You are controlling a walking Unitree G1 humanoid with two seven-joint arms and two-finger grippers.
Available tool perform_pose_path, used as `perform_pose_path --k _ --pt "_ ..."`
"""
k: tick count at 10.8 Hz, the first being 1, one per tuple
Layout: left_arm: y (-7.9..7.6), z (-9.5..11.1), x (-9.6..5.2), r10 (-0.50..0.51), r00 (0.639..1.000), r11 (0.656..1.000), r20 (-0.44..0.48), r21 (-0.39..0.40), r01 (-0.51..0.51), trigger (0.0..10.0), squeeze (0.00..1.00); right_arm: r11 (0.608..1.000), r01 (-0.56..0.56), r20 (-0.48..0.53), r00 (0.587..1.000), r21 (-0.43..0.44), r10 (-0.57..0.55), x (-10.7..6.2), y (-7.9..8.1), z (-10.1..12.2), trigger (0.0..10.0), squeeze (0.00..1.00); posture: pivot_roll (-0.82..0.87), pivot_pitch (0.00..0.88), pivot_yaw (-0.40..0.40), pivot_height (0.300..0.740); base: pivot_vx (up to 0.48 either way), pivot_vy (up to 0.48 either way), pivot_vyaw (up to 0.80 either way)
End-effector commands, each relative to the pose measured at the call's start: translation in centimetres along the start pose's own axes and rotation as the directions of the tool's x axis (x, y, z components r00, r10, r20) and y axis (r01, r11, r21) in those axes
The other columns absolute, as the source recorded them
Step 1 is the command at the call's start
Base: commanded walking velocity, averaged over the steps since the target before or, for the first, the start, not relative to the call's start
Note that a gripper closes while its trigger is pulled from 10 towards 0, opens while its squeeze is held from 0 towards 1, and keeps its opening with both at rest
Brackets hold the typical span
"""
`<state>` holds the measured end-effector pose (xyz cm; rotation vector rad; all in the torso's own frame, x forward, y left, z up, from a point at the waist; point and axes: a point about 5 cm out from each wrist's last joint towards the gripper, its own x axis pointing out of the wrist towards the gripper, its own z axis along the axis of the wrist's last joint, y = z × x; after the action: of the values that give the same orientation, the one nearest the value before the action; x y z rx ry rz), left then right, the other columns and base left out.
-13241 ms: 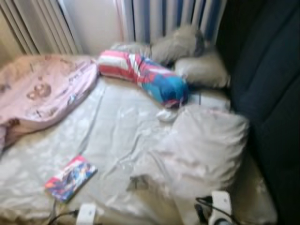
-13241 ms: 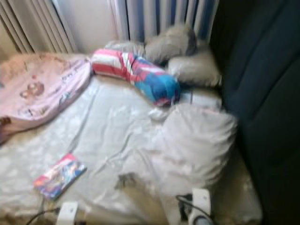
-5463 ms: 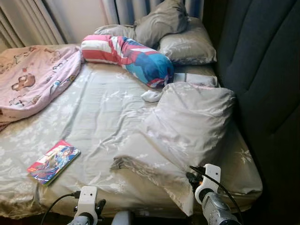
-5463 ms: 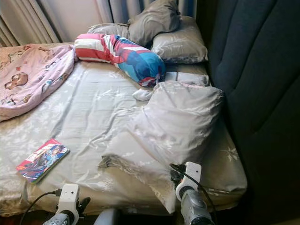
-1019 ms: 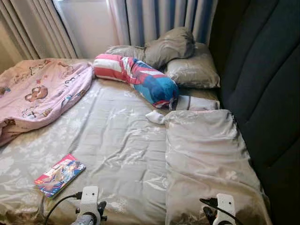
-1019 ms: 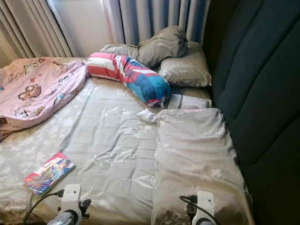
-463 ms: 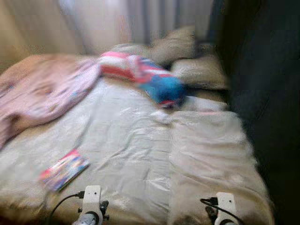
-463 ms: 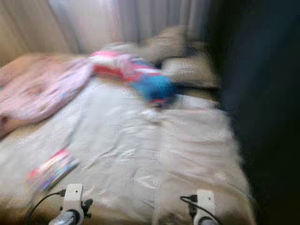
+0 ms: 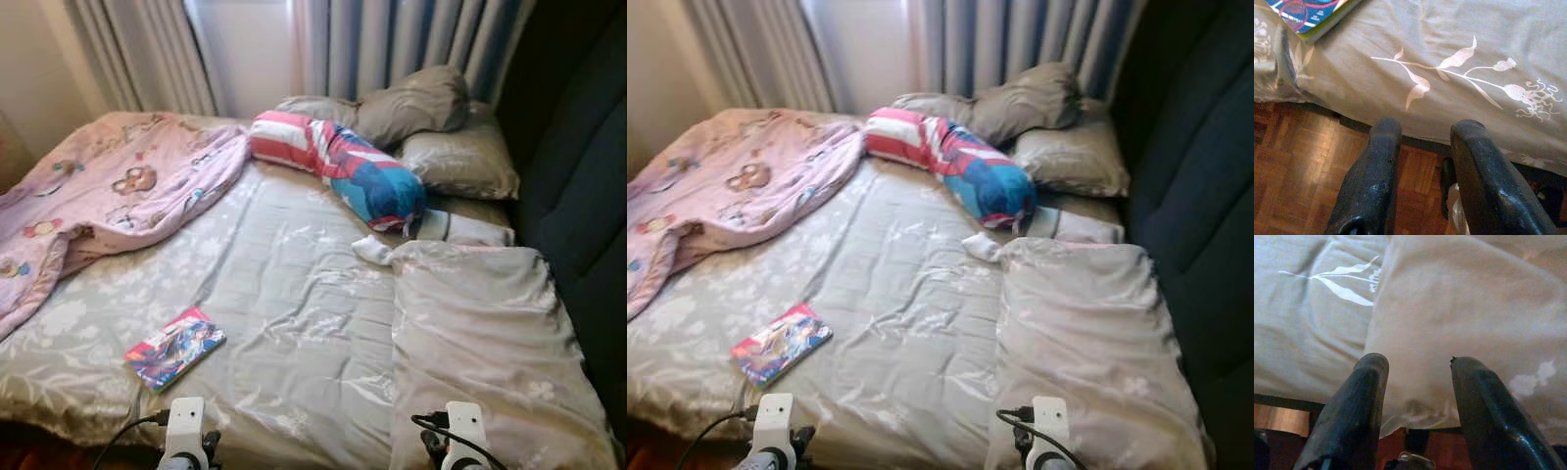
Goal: Clean up the room
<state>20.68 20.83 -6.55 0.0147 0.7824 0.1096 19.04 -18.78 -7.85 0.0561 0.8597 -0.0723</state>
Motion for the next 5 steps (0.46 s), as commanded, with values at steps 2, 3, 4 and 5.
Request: perform_pose_path --k 2,3,4,5 --pt "0.33 0.03 0.01 0.014 1.0 1.0 -0.006 -0.016 -0.014 10.0 0.0 1.0 0.005 -0.007 1.0 0.031 -0.004 -0.07 0.06 -0.33 10.0 0.0 0.06 0.0 0.02 0.74 0.0 0.392 0.0" --pt "0.4 0.05 0.01 0.017 1.0 1.0 -0.005 -0.017 -0.017 10.0 0.0 0.999 0.003 -0.006 1.0 0.032 -0.003 -0.07 0.08 -0.33 10.0 0.0 0.05 0.0 0.02 0.74 0.0 0.394 0.0" --pt "0.49 0.06 0.01 0.019 1.0 1.0 -0.006 -0.016 -0.019 10.0 0.0 0.999 0.007 -0.005 1.0 0.041 -0.007 -0.08 0.1 -0.34 10.0 0.0 0.05 0.0 0.022 0.74 0.0 0.394 0.0" --pt "0.55 0.08 0.01 0.02 1.0 1.0 -0.005 -0.017 -0.02 10.0 0.0 0.999 0.006 -0.006 1.0 0.043 -0.006 -0.09 0.15 -0.42 10.0 0.0 0.06 0.0 0.022 0.74 0.0 0.39 0.0"
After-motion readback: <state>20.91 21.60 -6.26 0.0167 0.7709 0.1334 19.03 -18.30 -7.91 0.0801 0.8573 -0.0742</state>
